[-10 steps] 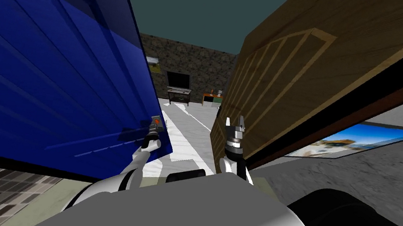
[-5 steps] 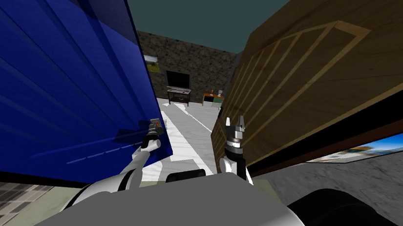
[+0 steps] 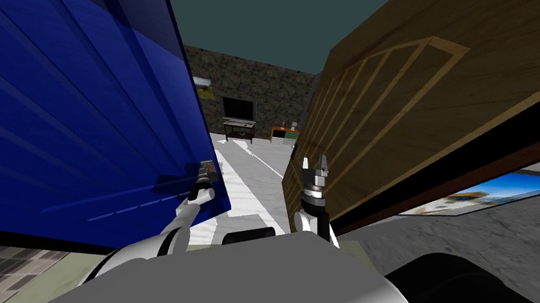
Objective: Push the door open
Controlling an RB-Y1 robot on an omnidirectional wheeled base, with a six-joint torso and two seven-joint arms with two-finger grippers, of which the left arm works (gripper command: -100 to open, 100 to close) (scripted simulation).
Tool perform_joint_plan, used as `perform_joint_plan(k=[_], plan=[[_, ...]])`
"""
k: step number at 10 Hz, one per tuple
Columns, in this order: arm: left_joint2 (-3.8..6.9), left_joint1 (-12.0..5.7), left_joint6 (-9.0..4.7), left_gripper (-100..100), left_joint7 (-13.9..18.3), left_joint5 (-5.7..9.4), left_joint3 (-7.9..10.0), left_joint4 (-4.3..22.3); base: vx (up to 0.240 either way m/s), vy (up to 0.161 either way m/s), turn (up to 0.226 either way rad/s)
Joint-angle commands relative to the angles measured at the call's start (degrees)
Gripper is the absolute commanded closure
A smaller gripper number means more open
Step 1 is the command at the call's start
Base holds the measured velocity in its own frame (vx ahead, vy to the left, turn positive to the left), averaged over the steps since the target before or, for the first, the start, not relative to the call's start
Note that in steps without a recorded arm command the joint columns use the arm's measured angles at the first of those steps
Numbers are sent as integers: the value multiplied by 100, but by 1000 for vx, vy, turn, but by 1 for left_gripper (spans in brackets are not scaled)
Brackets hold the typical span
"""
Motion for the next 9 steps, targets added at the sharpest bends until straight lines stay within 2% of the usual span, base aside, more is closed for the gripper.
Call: perform_joint_plan(k=[1, 3, 9], plan=[[11, 57, 15, 100, -125, 105, 129, -133, 170, -10, -29], [38, 119, 27, 100, -234, 225, 257, -205, 184, -7, -24], [156, 397, 78, 100, -723, 761, 829, -528, 207, 0, -50]])
